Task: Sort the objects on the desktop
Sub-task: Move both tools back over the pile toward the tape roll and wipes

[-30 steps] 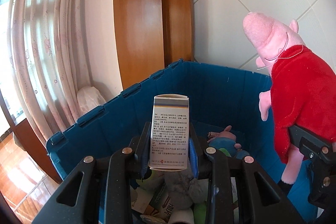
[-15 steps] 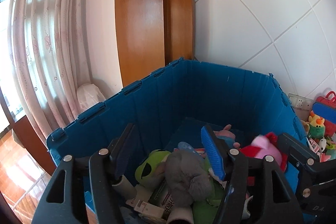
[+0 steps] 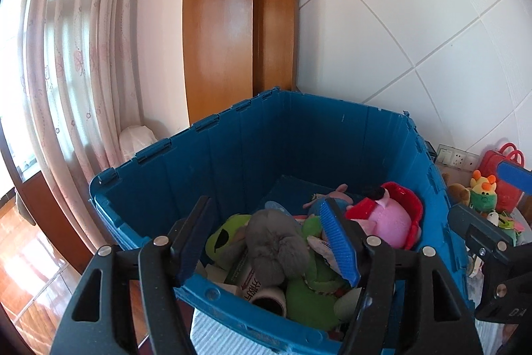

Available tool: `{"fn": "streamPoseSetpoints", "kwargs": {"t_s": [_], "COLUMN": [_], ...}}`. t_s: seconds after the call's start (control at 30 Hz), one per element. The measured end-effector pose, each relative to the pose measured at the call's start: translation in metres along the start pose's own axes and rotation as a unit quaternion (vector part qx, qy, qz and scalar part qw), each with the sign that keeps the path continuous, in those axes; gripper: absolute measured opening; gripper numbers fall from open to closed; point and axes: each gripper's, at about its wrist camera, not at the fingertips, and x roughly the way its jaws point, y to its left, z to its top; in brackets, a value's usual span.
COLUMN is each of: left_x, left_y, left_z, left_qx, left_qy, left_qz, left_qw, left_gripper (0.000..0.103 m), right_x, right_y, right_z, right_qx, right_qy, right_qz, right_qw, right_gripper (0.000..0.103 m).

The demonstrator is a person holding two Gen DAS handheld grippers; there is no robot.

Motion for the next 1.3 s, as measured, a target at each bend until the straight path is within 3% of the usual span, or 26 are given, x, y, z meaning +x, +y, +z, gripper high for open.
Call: {"fn": "streamPoseSetpoints", "kwargs": {"t_s": [0.73,1.3], "left_x": [-0.081,-0.074], "left_y": [-0.136,-0.244], "left_z": [-0.049,-0.071], "left_qx": [0.044,0.079], "left_qy": [0.005,0.030], "left_qz": [-0.043,-0.089], "left_qw": [0.9981,0.9924], "left_gripper": [0.066,0.066], "right_x": [-0.080,-0.111], "right_y": [-0.126,-0.240], "right_z": [-0.080,-0.147], "right_qx": [0.047,0.110], "right_qy": [0.023,0.057], "right_qz": [-0.004,-0.069], "right_qw": [0.999,0.990], "right_gripper": [0.103,0.103]}}
